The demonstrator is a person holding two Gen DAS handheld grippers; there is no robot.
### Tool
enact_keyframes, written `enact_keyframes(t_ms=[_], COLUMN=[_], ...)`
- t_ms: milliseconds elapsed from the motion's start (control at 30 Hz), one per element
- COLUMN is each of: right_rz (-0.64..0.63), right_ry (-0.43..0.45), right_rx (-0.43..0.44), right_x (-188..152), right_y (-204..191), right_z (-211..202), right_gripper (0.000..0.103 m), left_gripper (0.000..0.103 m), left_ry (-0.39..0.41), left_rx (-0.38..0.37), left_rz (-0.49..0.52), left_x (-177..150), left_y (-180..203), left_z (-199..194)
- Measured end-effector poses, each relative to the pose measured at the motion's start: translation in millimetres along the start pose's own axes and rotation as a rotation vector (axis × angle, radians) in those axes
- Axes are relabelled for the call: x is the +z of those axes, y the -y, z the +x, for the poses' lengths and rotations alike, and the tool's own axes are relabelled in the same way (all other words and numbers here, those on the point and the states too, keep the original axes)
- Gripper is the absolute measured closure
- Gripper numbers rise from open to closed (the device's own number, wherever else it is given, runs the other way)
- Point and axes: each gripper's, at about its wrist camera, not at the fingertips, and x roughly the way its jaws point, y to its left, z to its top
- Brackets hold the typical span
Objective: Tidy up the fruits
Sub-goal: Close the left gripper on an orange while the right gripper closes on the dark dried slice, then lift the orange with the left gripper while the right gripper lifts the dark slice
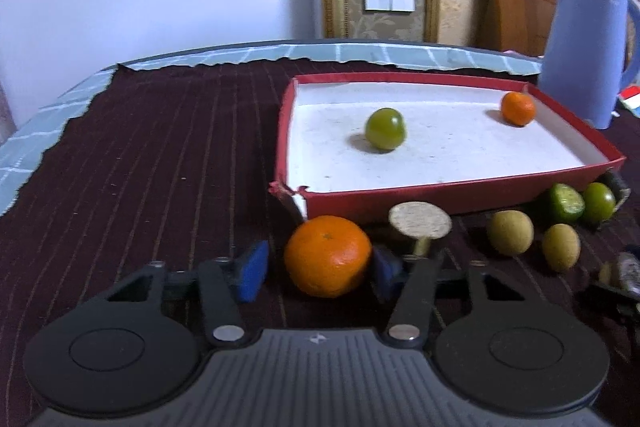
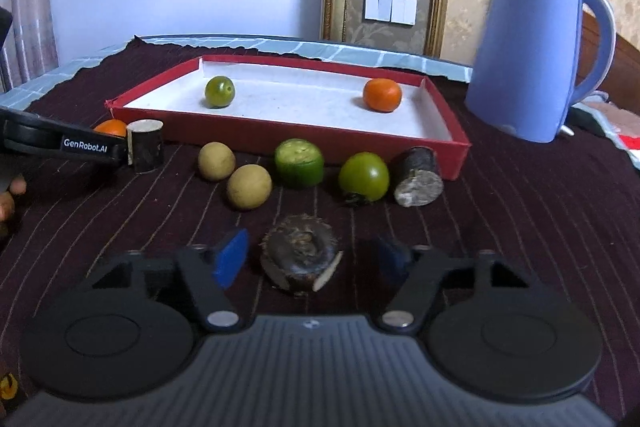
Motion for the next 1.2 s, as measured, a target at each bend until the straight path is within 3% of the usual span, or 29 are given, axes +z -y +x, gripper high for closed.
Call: enact_keyframes(t_ms=[33,67,300,600,1200], right_rz=[0.006,0.007,0.021,0.062,0.092], right_ry=[0.001,0.003,0.013,0.036,0.096], right_rx=[0.008,0.016,0.016,-0.004,-0.056], right_x=[0,0,0,3,25], right_y=[0,1,1,11,19], right_z=[0,0,-5,-9,-7], right_gripper=[0.06,0.063,0.063,0.063,0.063], left_gripper=[0.062,0.062,0.062,0.062,0.062], left_ry=[0.002,0.006,0.01,0.057,0.09], left_rx=[-0.01,-0.007,-0.005,0.002,-0.022], left_rz=[0.004,0.006,-0.043,-0.028,0.089], left_x=[0,-1,-3,0,17], left_y=[1,2,-4,3,79], left_z=[-1,-1,-8,-36,-32])
